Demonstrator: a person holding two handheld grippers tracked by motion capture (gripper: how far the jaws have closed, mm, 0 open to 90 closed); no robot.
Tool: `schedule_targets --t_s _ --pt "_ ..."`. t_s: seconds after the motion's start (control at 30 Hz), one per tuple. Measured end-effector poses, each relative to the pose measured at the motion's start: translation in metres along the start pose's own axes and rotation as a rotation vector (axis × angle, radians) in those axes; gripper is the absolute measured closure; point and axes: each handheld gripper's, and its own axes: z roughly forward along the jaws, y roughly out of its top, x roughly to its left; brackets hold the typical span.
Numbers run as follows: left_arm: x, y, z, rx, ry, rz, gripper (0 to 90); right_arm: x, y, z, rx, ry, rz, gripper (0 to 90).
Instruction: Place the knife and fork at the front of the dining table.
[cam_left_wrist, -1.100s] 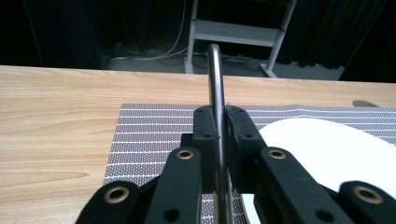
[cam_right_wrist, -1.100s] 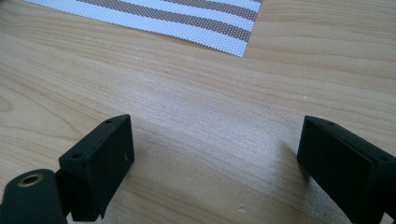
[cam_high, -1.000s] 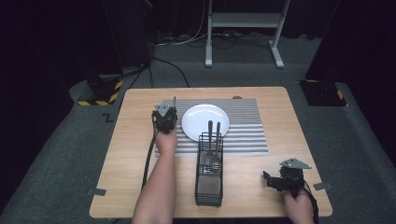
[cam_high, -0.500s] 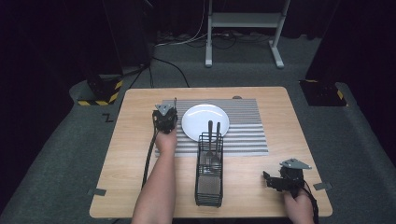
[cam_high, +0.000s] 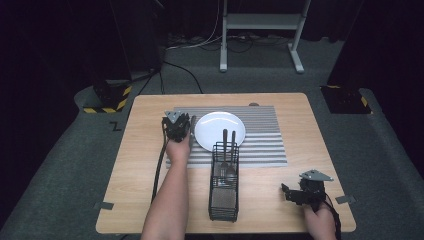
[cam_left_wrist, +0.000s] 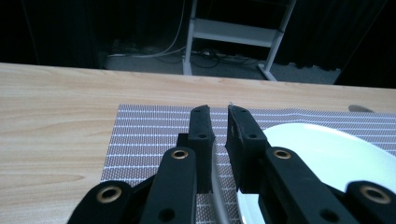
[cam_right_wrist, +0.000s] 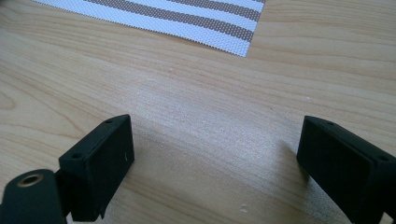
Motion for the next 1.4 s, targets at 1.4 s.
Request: schedule_targets --t_s 1.4 --pt "-0.001 -0.030 -0.079 0.047 0.024 0.112 45.1 0.000 0.000 0.000 0.001 0.002 0.000 10.8"
